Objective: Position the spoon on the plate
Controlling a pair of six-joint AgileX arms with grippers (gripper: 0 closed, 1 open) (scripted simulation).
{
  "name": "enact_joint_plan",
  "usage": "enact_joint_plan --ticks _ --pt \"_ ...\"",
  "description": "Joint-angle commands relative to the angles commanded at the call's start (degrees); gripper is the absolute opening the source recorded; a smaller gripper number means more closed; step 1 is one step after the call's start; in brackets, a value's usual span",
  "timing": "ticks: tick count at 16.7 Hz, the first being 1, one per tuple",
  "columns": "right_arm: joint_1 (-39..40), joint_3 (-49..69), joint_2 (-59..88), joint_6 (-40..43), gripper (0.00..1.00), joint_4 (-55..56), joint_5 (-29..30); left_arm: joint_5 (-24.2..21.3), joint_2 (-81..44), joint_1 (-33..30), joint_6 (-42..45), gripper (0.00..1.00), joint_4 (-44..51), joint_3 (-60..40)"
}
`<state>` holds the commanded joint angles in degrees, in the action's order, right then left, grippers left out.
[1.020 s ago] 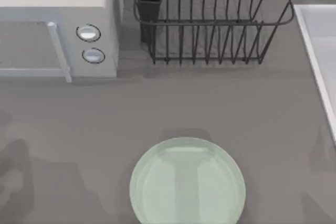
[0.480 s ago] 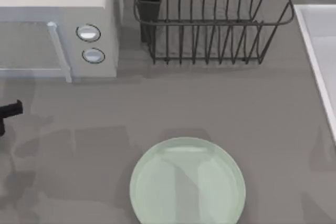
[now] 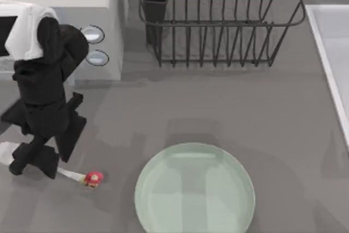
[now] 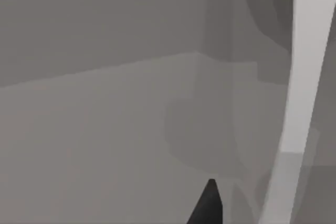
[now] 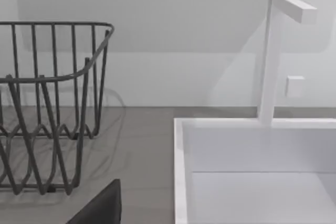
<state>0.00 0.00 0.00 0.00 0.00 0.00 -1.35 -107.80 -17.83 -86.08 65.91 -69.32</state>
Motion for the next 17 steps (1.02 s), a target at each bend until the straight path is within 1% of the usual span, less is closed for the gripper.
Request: enact_joint_plan --ticks 2,4,6,8,11,13,15,17 --pt "0.0 0.0 0.0 0.0 1.0 0.0 0.0 -0.66 -1.78 -6.49 -14.79 0.0 0.24 -2.19" --pt "0.0 0.0 0.0 0.0 1.0 0.0 0.0 -1.0 -3.25 -12.94 -27.53 0.0 0.07 -4.53" --pt "0.0 0.0 0.0 0.0 1.0 0.0 0.0 -0.88 -4.33 -19.21 -37.85 0.0 -0.46 -7.07" --pt "0.0 0.0 0.0 0.0 1.0 0.0 0.0 -0.4 -5.08 -25.01 -46.11 0.0 -1.13 -9.72" --pt "0.0 0.0 0.0 0.0 1.0 0.0 0.0 0.77 -5.55 -31.88 -53.96 0.0 -2.09 -13.47" --pt "0.0 0.0 0.0 0.0 1.0 0.0 0.0 1.48 -5.64 -34.87 -56.44 0.0 -2.53 -15.28" --pt "0.0 0.0 0.0 0.0 1.0 0.0 0.0 1.87 -5.71 -36.32 -57.3 0.0 -2.73 -16.17" --pt "0.0 0.0 0.0 0.0 1.0 0.0 0.0 1.87 -5.71 -36.32 -57.3 0.0 -2.73 -16.17"
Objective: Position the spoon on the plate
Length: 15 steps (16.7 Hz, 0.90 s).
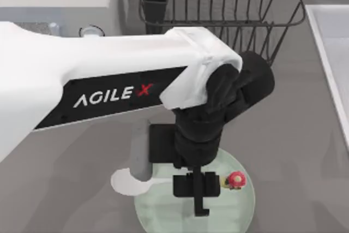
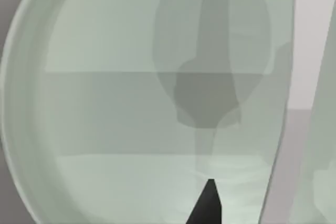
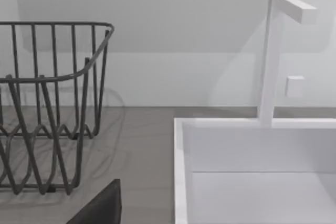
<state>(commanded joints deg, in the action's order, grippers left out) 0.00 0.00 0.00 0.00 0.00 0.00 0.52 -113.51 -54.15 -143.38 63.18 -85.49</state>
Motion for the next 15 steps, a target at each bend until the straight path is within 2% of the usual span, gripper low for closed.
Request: enact_joint_plan --ticks 7,15 --pt "0.0 0.0 0.0 0.0 1.0 0.0 0.0 -0.29 0.75 -0.26 0.24 0.0 0.58 0.15" --pt "0.0 0.0 0.0 0.0 1.0 0.0 0.0 -1.95 5.05 -4.52 1.84 0.0 4.39 0.49"
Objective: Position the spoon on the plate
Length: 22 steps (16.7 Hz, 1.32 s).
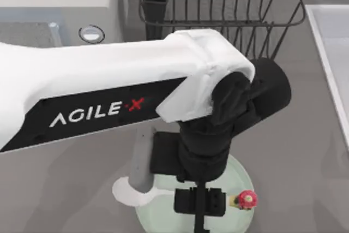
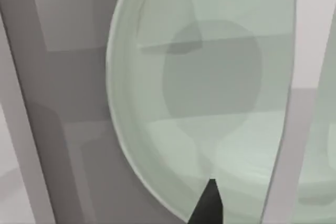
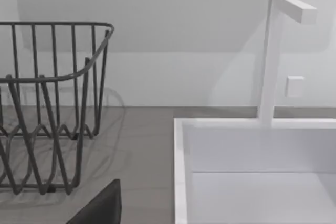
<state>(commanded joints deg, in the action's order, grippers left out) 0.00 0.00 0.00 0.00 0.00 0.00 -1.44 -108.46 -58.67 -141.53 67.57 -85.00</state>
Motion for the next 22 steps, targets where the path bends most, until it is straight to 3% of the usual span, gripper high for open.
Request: enact_joint_plan --ticks 16,22 --pt "0.0 0.0 0.0 0.0 1.0 0.0 0.0 -4.1 3.28 -1.62 3.01 0.0 -1.72 4.54" --pt "0.0 0.0 0.0 0.0 1.0 0.0 0.0 -3.0 0.87 -0.23 2.1 0.0 -5.22 5.36"
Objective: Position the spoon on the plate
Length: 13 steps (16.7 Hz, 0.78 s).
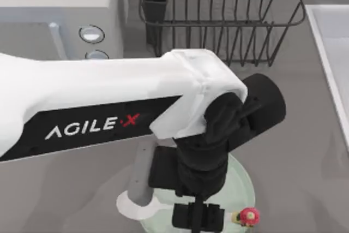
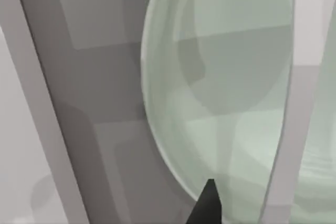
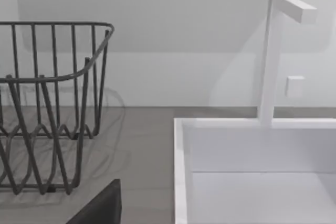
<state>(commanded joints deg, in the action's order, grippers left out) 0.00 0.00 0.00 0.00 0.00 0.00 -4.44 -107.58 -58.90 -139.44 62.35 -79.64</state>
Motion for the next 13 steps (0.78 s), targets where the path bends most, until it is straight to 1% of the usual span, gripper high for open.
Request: enact_joint_plan --ticks 8,13 --pt "0.0 0.0 0.0 0.0 1.0 0.0 0.0 4.44 -6.59 4.13 -3.41 0.0 -7.23 -0.5" --pt "0.0 0.0 0.0 0.0 1.0 0.0 0.0 4.93 -9.08 4.72 -3.92 0.0 -8.47 0.3"
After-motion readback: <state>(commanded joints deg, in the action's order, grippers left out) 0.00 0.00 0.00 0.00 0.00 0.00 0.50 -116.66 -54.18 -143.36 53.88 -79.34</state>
